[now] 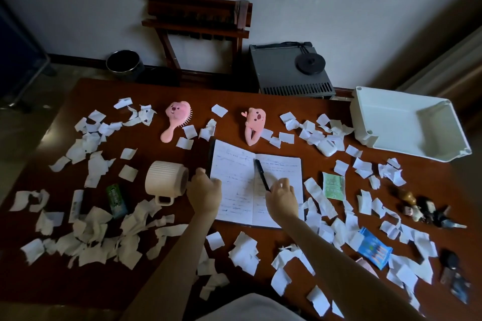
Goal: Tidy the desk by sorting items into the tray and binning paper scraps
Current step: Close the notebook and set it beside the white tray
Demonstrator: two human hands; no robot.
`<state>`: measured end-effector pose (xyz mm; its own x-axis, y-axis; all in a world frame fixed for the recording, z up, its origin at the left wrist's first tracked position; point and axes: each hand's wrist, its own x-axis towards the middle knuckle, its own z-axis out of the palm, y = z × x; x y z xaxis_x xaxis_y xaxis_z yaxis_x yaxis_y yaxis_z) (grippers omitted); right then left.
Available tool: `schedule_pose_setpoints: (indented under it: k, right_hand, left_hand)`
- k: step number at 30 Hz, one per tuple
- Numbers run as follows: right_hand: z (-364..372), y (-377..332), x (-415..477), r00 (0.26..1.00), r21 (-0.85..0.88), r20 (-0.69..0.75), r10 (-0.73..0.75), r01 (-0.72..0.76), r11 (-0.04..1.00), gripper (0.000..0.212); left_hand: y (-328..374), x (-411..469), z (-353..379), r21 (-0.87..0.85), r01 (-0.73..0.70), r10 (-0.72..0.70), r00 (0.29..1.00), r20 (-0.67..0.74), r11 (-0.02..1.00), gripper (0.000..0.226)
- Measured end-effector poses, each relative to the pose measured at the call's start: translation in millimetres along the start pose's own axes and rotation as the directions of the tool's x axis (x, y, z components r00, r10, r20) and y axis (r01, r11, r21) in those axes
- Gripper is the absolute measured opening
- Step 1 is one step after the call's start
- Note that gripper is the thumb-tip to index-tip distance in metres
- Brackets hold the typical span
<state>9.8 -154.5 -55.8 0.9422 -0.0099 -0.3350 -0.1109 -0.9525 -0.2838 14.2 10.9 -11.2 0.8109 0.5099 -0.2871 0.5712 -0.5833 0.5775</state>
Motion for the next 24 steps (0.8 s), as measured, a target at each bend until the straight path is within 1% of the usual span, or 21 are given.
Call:
schedule_pose_setpoints:
  k: [1, 3, 5, 8, 10, 12, 14, 15, 16, 18, 20, 24]
  right_hand:
    - [2.0, -0.8, -1.5, 1.000, 0.041, -0.020, 0.011, -0.010, 0.999, 0.026]
    - [6.3, -5.9, -6.7, 0.999, 0.101, -0.035, 0.015, -0.011, 0.995, 0.022]
    - [10.7, -12.5, -10.9, 0.998, 0.124, -0.023, -0.052, 0.054, 0.991, 0.024]
    - [10.1, -16.4, -15.7, 0.988, 0.127, 0.048, -0.150, 0.142, 0.982, 0.028]
    - [3.9, -6.5, -15.9, 0.989, 0.128, 0.068, -0.129, 0.119, 0.985, 0.026]
    - [-4.2, 12.3, -17.6, 0.993, 0.142, 0.069, -0.095, 0.085, 0.986, 0.026]
    - [-13.0, 36.1, -22.3, 0.996, 0.148, 0.080, -0.050, 0.038, 0.988, 0.029]
    - [-16.2, 48.2, -25.0, 0.996, 0.134, 0.082, -0.032, 0.020, 0.991, 0.032]
    - [-19.2, 59.3, -28.1, 0.996, 0.116, 0.087, -0.012, 0.002, 0.993, 0.035]
    - [-23.7, 77.3, -33.8, 0.995, 0.109, 0.097, 0.030, -0.041, 0.993, 0.039]
    - [-25.3, 89.0, -37.5, 0.996, 0.111, 0.088, 0.036, -0.046, 0.993, 0.037]
    - [-25.3, 94.6, -38.8, 0.999, 0.130, 0.039, 0.007, -0.012, 0.991, 0.035]
  left_hand:
    - [2.9, -0.8, -3.0, -0.038, -0.049, 0.050, 0.999, 0.023, 0.998, 0.022]
    - [10.9, -2.8, -8.4, -0.028, -0.151, 0.152, 0.987, 0.045, 0.988, 0.013]
    - [22.6, -9.3, -12.6, 0.010, -0.229, 0.228, 0.972, 0.054, 0.973, 0.011]
    - [39.4, -23.3, -16.9, 0.048, -0.289, 0.285, 0.956, 0.074, 0.956, 0.015]
    - [50.0, -30.2, -18.1, 0.042, -0.323, 0.317, 0.943, 0.098, 0.946, 0.015]
    - [62.2, -35.2, -14.9, 0.000, -0.365, 0.360, 0.918, 0.167, 0.931, 0.016]
    - [74.9, -38.8, -3.6, -0.029, -0.383, 0.377, 0.886, 0.271, 0.923, 0.021]
    - [80.4, -40.1, 4.7, -0.014, -0.380, 0.364, 0.875, 0.320, 0.925, 0.022]
    - [85.8, -41.7, 14.2, 0.020, -0.372, 0.341, 0.869, 0.359, 0.928, 0.026]
    - [94.3, -45.4, 35.7, 0.118, -0.383, 0.304, 0.856, 0.417, 0.916, 0.041]
    - [99.7, -50.3, 56.6, 0.205, -0.422, 0.303, 0.847, 0.438, 0.883, 0.054]
    - [98.8, -56.2, 85.7, 0.295, -0.497, 0.336, 0.823, 0.458, 0.816, 0.069]
